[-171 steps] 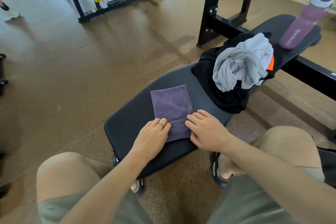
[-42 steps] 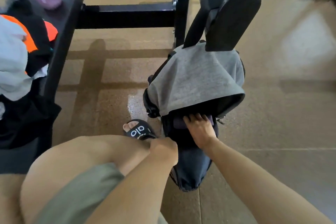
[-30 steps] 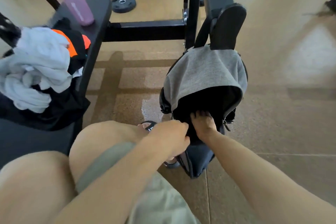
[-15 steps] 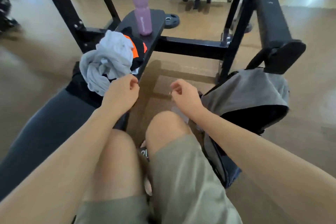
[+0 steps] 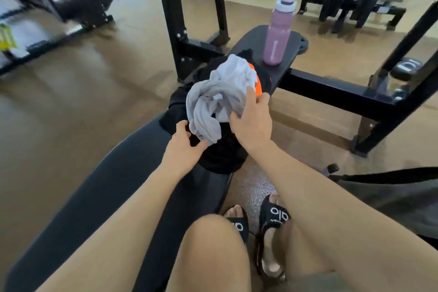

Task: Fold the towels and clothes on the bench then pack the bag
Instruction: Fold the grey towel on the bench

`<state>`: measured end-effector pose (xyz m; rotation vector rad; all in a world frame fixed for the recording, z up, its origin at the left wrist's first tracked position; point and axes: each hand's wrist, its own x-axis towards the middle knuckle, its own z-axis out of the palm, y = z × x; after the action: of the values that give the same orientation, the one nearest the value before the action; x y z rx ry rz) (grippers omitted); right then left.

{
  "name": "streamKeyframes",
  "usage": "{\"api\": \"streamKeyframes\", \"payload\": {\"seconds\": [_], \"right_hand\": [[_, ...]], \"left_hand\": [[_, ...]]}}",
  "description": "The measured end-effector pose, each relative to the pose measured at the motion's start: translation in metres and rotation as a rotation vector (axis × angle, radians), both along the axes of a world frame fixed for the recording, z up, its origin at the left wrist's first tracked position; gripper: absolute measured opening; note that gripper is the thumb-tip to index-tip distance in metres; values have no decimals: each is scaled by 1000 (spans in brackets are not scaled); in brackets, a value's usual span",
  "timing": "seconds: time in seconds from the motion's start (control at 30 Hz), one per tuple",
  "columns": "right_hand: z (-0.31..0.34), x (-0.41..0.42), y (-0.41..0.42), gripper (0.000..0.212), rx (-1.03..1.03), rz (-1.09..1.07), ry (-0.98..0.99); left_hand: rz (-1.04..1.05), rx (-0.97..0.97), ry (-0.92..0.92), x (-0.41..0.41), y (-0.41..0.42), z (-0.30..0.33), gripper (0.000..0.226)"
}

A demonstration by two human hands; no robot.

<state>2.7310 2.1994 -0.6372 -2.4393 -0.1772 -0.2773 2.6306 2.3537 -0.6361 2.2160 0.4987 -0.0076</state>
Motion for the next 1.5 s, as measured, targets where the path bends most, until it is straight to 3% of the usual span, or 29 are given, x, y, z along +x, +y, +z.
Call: {"api": "streamKeyframes", "payload": {"seconds": [0.13,0.23,0.33,0.4,0.5,0.6,0.63,0.7,0.9,0.97,1.07,1.13,1.23,1.37,1.5], "right_hand": [[-3,23,-12,24,-104,29,-58],[10,16,-12,10,53,137,-143],[45,-17,-7,15,287,272,-194],[66,-49,-5,17,334,414,-181],[86,-91,-16,10,343,544,-176],[105,-113,-36,17,385,532,-199],[109,-116,-43,19,378,502,-207],[115,-122,-56,22,328,433,-218],[122,-136,-80,27,86,300,-124],[121,-141,-83,39,42,408,8],[123,-154,-81,80,160,657,175],[127,-163,-71,84,273,790,236],[129,-172,-56,59,357,855,247],[124,-183,-48,20,226,857,65],[123,-192,-37,12,225,852,-80]], "left_hand": [[30,-101,-11,9,-5,-1,80],[83,-112,-26,7,-7,-1,83],[91,-103,-110,-1,-8,7,102],[65,-19,-231,-10,-12,22,109],[-22,105,-414,-26,-16,47,83],[-48,180,-397,-45,-18,70,26],[-50,240,-364,-51,-20,77,21],[-46,292,-326,-68,-26,91,23],[-140,179,-400,-115,-41,135,40],[-164,198,-390,-124,-42,147,41],[-254,245,-273,-131,-39,157,43],[-336,241,-197,-138,-39,161,44],[-379,231,-164,-152,-41,162,42],[-313,259,-165,-173,-36,155,36],[-224,348,-148,-191,-19,138,29]]}}
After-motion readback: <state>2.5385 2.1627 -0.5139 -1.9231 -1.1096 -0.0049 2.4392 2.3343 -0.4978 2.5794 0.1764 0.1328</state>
